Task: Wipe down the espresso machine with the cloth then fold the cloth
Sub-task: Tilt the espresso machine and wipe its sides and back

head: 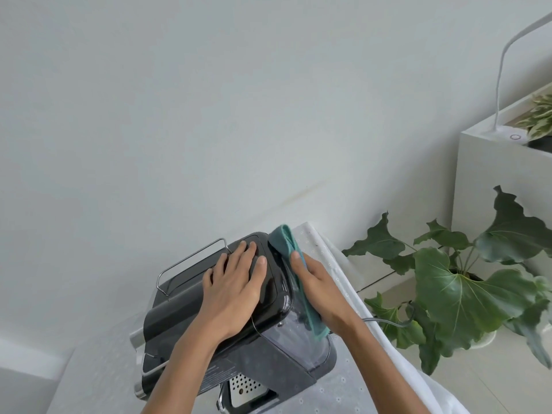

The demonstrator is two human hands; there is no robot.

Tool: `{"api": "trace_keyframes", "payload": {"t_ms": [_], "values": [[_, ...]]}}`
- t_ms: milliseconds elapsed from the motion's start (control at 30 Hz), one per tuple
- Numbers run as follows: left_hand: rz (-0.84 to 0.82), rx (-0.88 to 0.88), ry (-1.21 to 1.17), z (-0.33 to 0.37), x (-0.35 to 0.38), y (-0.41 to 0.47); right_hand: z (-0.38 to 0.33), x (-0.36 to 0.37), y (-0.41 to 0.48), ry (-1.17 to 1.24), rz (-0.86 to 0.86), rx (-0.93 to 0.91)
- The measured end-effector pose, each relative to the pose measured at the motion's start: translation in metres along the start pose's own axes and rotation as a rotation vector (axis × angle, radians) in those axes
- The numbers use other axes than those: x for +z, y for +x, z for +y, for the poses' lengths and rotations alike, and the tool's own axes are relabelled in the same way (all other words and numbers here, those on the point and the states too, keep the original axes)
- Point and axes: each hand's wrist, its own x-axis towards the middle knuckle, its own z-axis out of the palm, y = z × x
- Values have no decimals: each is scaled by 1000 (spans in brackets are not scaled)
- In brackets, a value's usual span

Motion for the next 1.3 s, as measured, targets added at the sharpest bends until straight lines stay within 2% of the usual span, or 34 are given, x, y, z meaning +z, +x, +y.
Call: {"api": "trace_keyframes", "payload": {"t_ms": [133, 267, 400, 500, 700, 967, 1167, 1300], "values": [[-3, -16, -11, -1, 0, 2, -24, -1, 32, -167, -39, -10], [0, -21, -34, 0, 0, 1, -14, -2, 27, -218, -39, 3], [6, -16, -70, 0, 1, 2, -3, -6, -22, -168, -17, -39], [7, -21, -72, -1, 1, 3, -11, -9, -15, -95, -68, -11], [8, -26, -100, 0, 1, 4, -20, -2, 26, -113, -81, 33], [6, -17, -101, 0, 2, 2, -3, -5, -32, 29, -42, 29], [9, -27, -105, -1, 0, 4, -15, 7, 40, 50, -98, 125], [-3, -31, -102, 1, -1, 2, 7, 8, 63, 91, -146, 219]]}}
